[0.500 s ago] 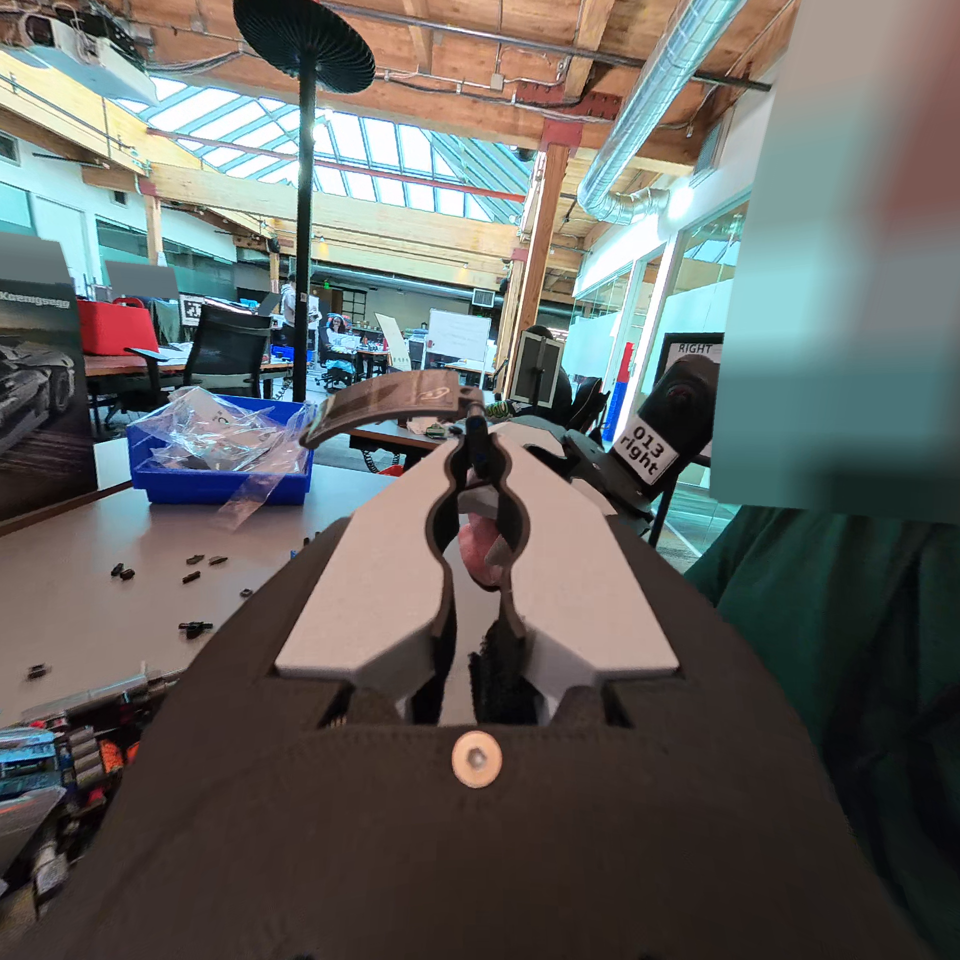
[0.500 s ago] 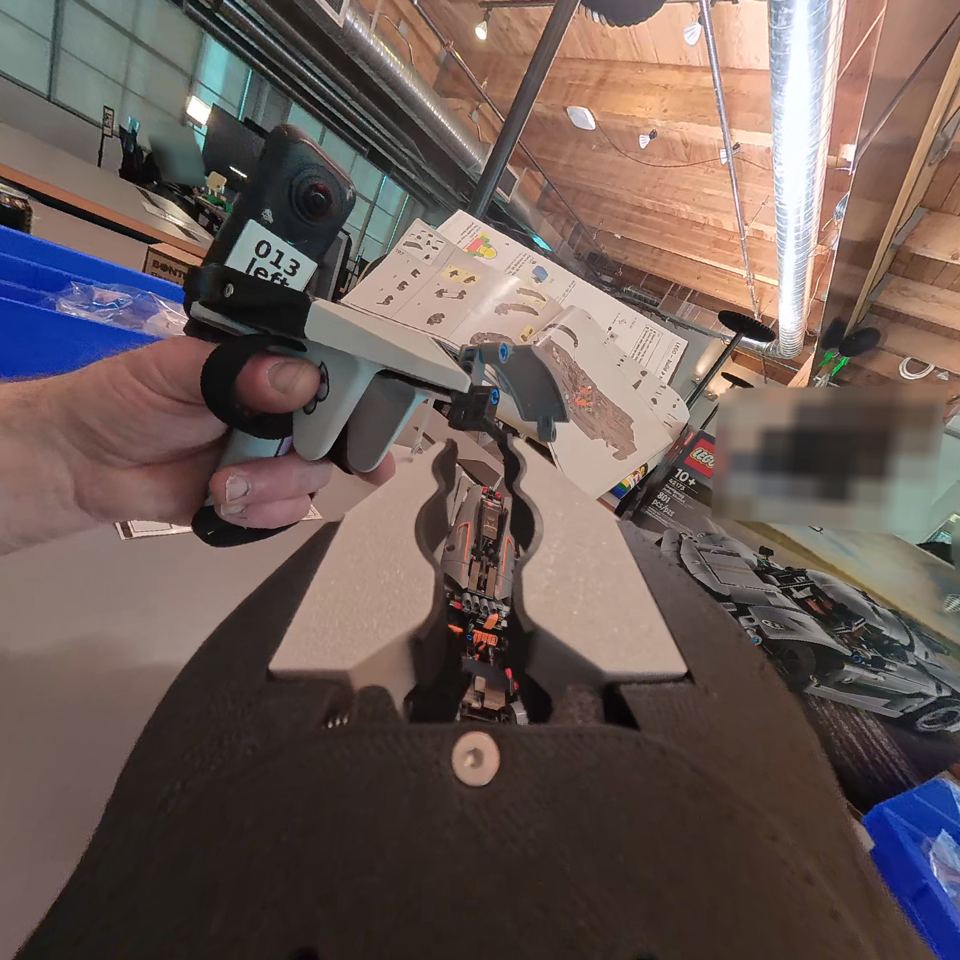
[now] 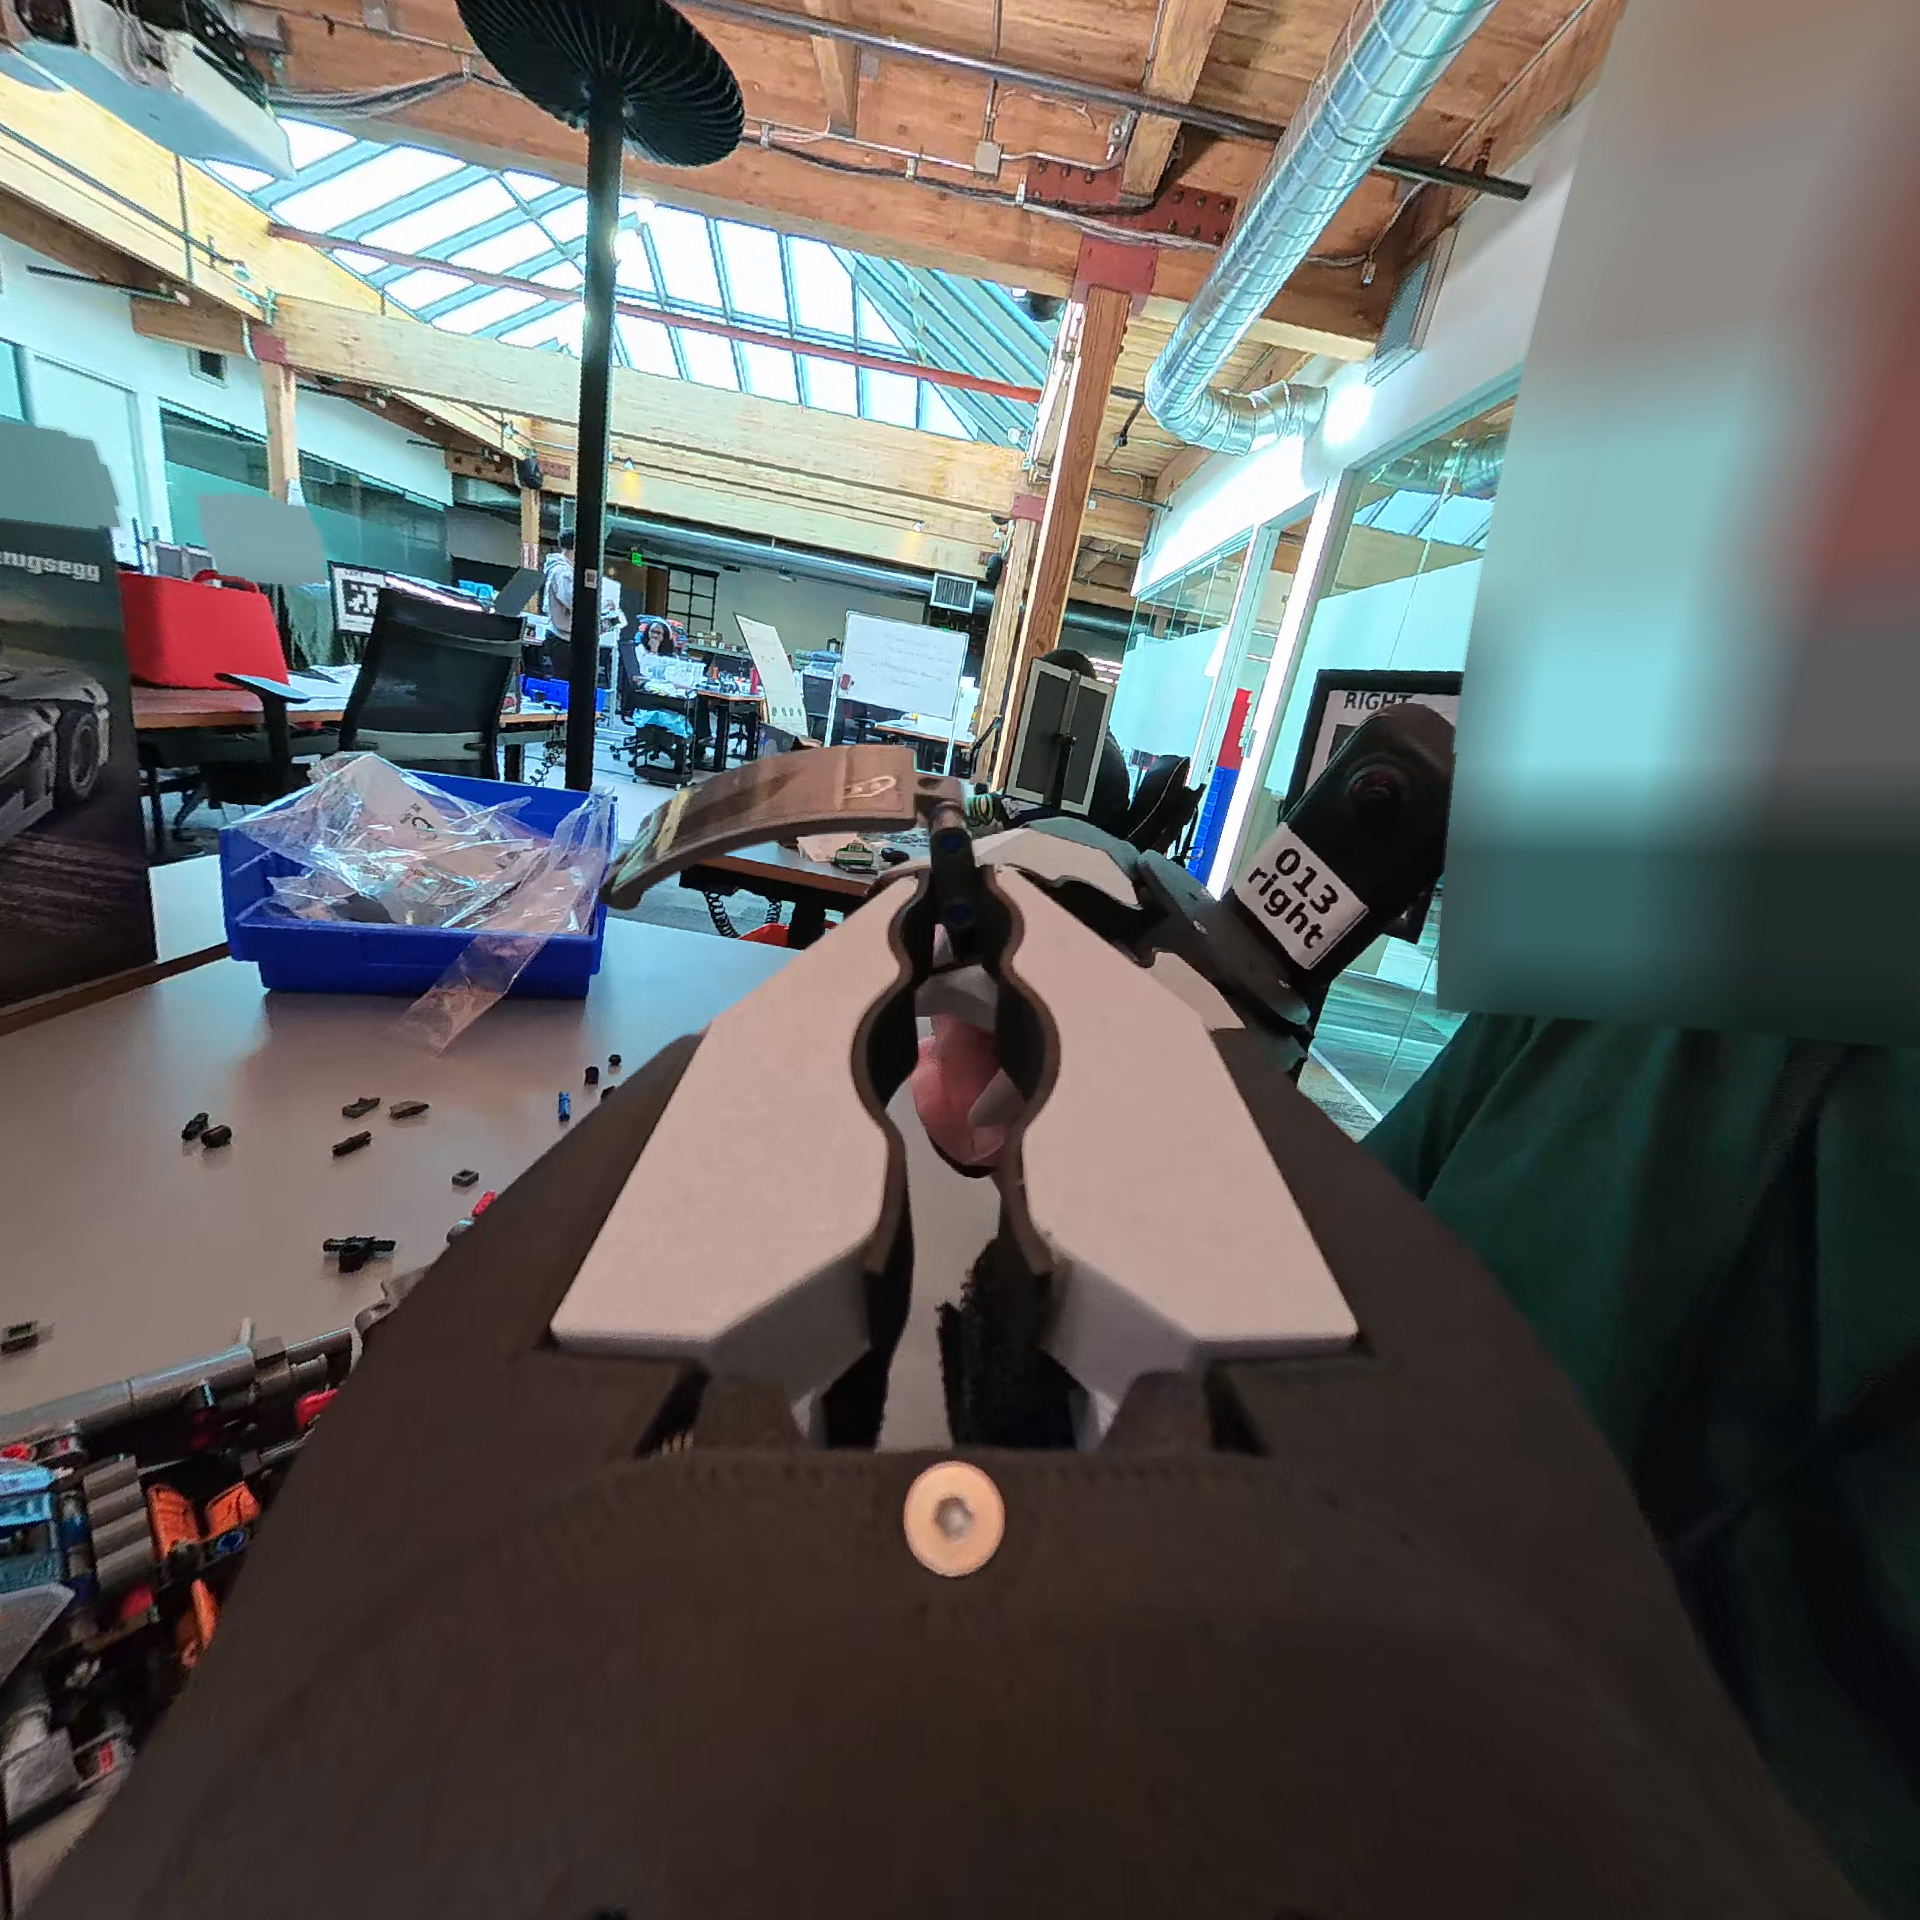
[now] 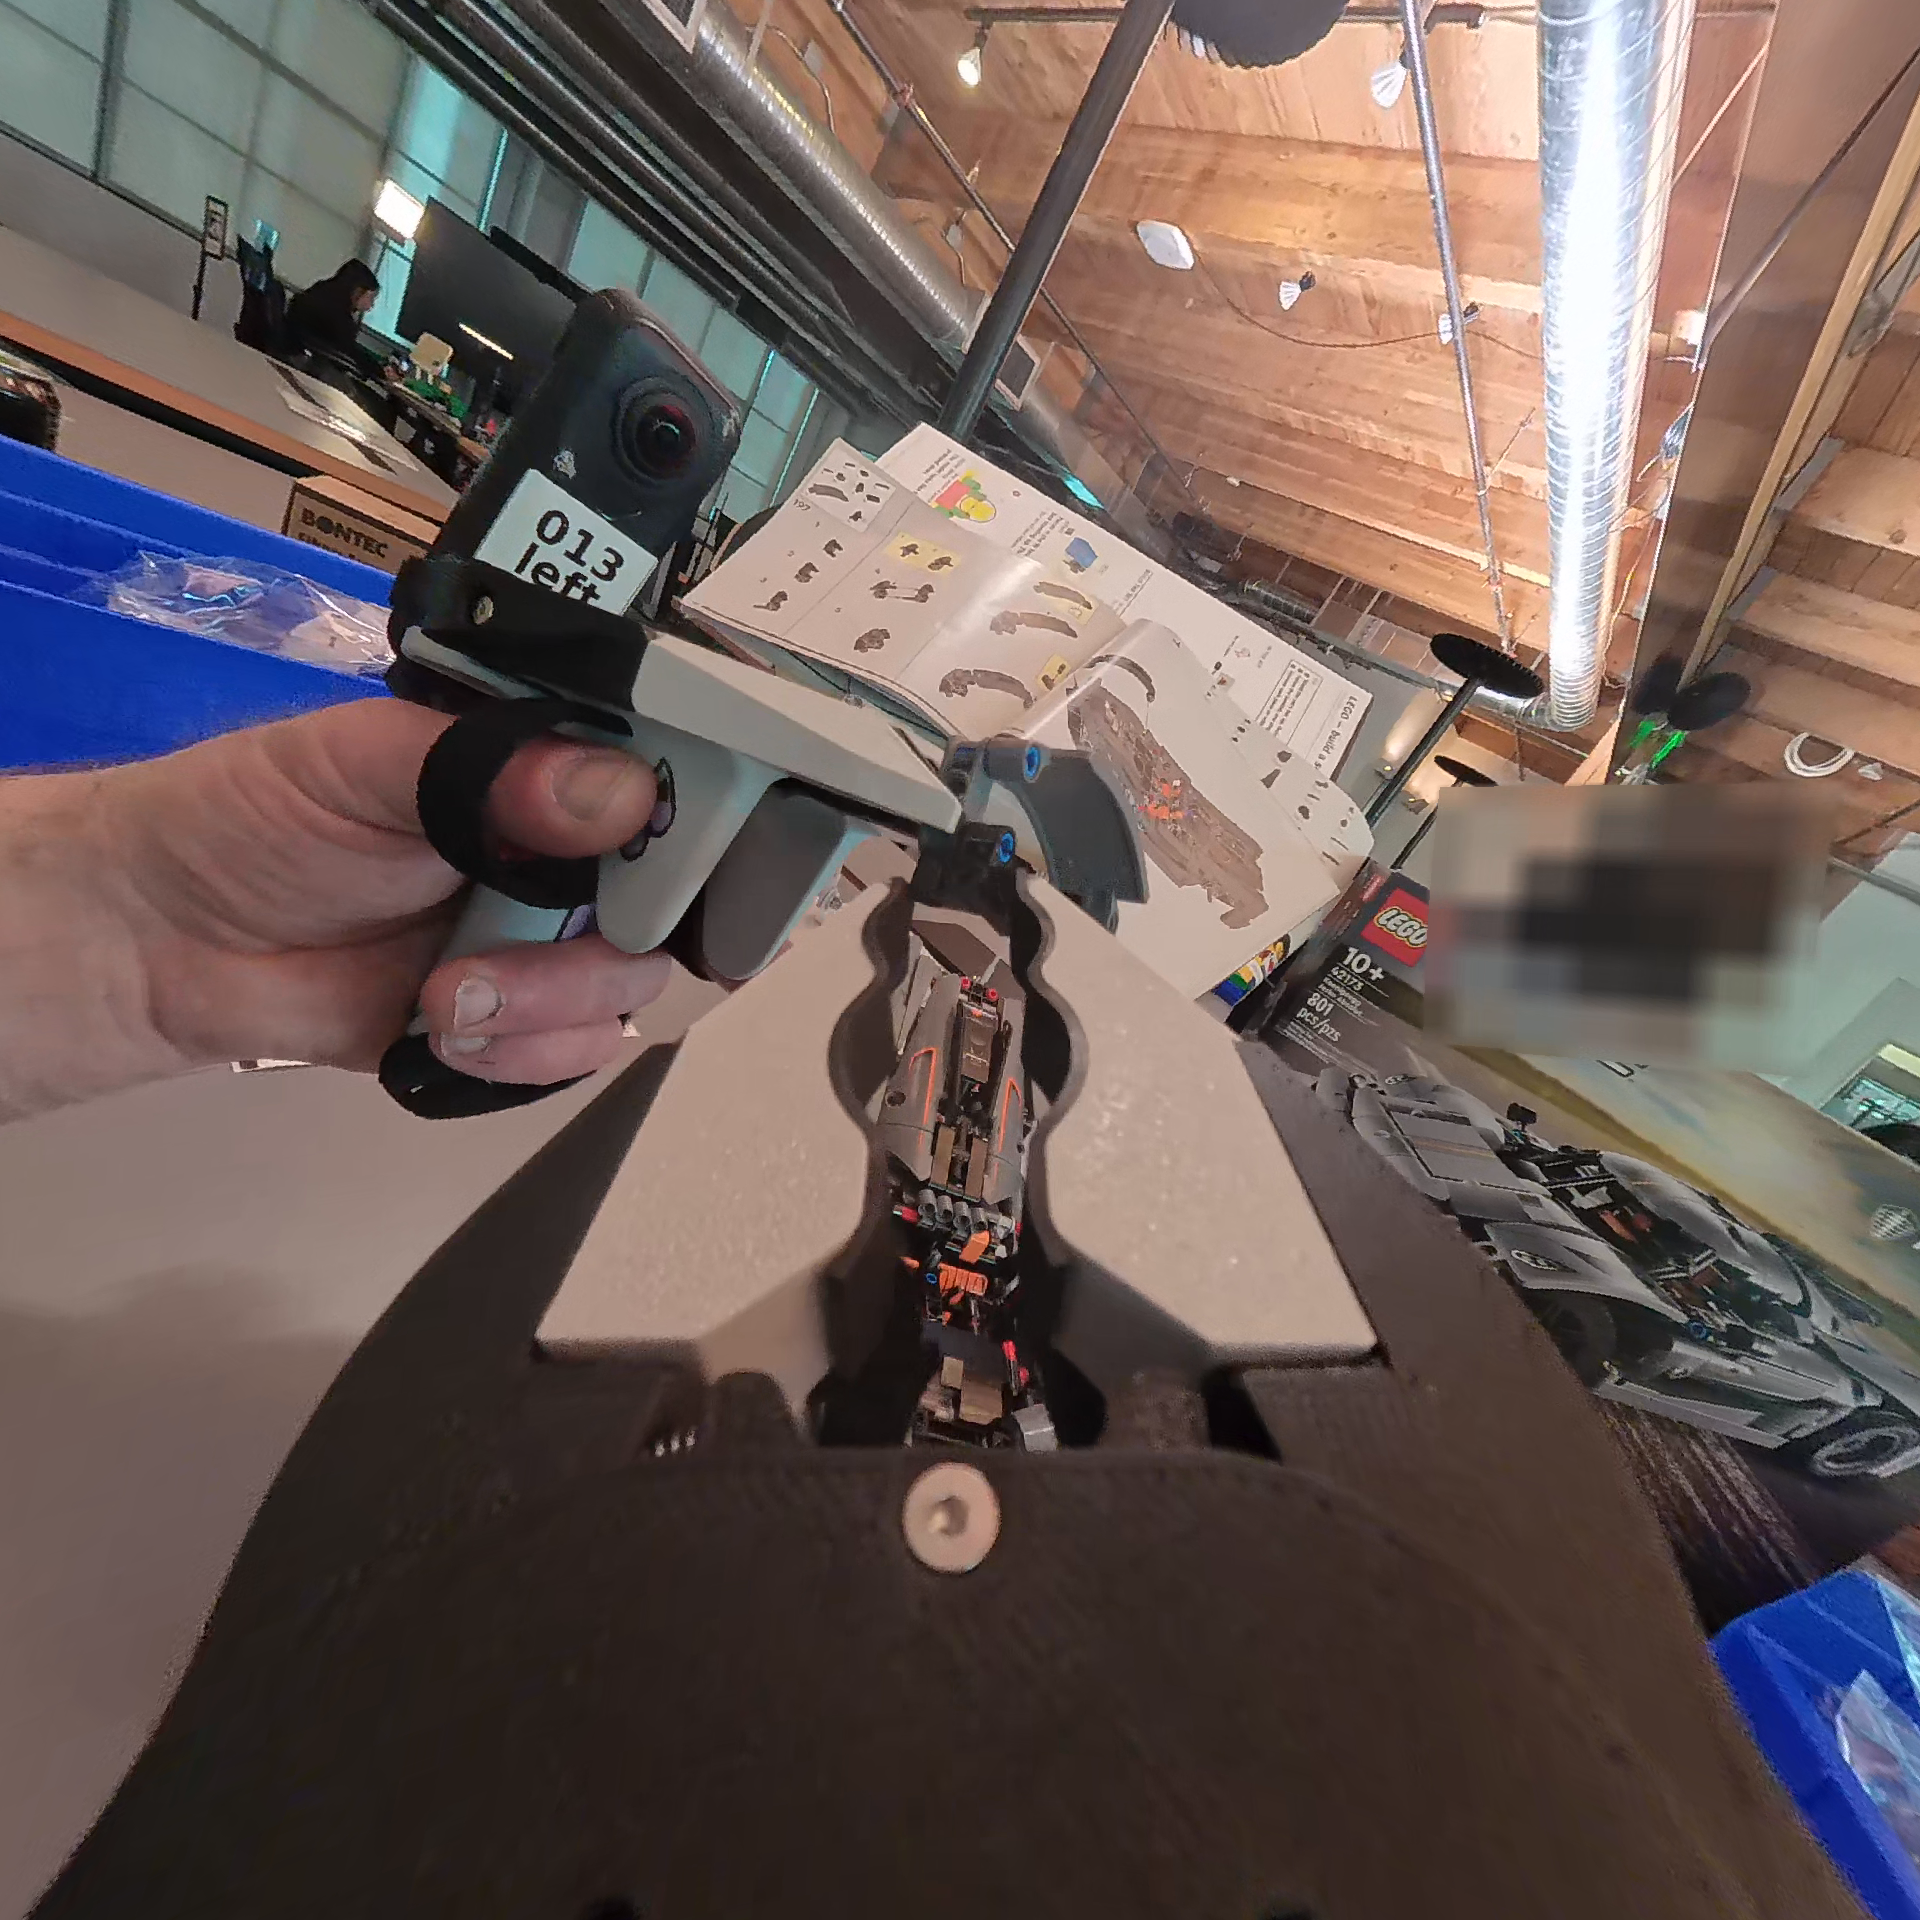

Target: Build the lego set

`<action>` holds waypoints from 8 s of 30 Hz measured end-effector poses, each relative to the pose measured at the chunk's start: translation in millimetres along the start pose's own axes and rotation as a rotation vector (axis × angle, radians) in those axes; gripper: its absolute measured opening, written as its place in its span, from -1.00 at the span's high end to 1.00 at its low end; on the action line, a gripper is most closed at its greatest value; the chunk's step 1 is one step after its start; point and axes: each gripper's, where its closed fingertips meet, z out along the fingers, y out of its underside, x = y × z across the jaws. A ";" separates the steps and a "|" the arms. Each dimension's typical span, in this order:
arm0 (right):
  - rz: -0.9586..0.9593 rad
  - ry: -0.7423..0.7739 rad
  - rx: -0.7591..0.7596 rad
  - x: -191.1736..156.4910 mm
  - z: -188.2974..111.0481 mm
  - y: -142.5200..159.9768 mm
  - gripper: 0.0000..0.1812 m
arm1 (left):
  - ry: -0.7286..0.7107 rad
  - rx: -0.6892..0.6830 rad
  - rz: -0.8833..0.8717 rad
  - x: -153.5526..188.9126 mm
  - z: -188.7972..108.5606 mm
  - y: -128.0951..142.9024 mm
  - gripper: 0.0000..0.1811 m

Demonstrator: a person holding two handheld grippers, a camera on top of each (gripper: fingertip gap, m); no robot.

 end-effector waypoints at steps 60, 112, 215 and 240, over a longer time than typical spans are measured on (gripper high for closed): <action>-0.002 0.042 -0.102 -13.9 6.7 -2.4 0.67 | 0.299 -0.144 0.103 -4.7 -29.3 -10.6 0.94; -0.012 0.033 -0.141 -28.5 15.8 0.9 0.69 | 0.446 -0.077 0.086 8.6 -44.1 -12.5 0.95; 0.461 -0.307 -0.077 -20.1 -17.0 -0.2 0.93 | 0.202 -0.197 0.209 -12.3 -39.9 -1.5 0.85; 0.554 -0.377 -0.101 -13.7 -83.6 41.9 0.93 | -0.104 -0.946 0.195 33.0 -56.3 205.5 0.67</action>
